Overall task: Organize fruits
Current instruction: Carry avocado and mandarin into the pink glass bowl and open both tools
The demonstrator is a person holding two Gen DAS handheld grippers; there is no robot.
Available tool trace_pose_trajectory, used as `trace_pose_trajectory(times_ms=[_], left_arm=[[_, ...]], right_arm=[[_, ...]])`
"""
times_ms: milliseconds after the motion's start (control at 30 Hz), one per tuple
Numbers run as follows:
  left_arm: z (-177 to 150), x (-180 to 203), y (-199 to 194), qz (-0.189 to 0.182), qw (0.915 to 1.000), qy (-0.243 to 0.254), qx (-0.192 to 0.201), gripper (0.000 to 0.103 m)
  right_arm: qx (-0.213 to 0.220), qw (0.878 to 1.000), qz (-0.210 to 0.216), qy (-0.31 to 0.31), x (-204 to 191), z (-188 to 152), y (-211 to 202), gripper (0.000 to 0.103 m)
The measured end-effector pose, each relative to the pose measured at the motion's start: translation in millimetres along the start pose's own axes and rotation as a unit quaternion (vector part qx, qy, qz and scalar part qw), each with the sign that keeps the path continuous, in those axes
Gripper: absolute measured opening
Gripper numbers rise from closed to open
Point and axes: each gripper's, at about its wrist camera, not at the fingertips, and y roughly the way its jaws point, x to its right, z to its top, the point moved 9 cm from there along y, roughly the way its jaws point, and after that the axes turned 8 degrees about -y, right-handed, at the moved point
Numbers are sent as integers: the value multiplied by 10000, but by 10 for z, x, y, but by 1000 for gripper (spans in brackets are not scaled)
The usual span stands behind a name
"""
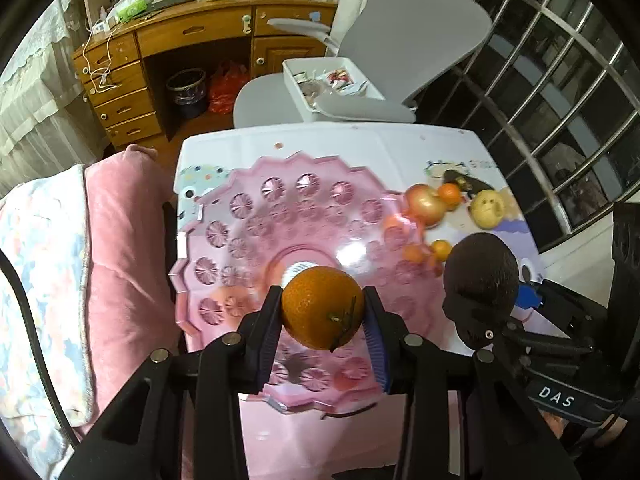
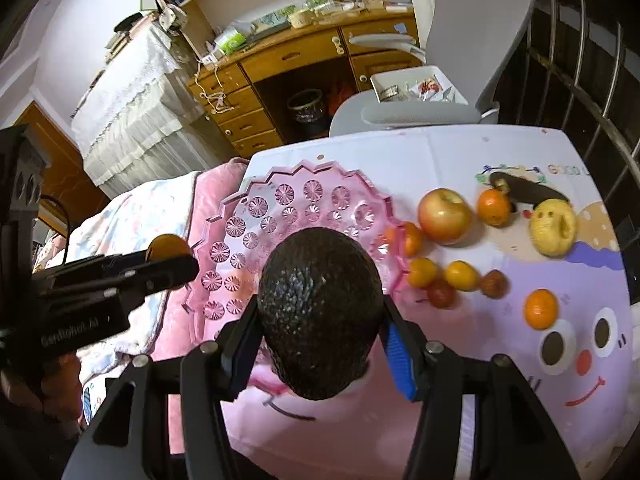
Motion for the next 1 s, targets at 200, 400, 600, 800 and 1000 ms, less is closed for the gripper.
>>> trace_pose_trajectory(times_ms=[200,400,600,800,1000], left_arm=[[-8,-360,300,101,9995,-240,-187,38],[-30,-505,610,54,9987,-348,-375,38],[-83,-519,830,61,9981,-273,-548,38],[-83,-517,818,74,9983,-256,-516,54],[-93,-496,645,58,9987,-251,-433,63]], right_arm=[[-219,9996,58,145,-183,57,463,56],[-564,9978,-10,362,-199,56,932,56],[-934,9943,-201,473,-113,0,1182,56],[-1035,9924,-217,624,-54,-75,1215,59],[-659,9960,-144,581,-79,50,997,59]])
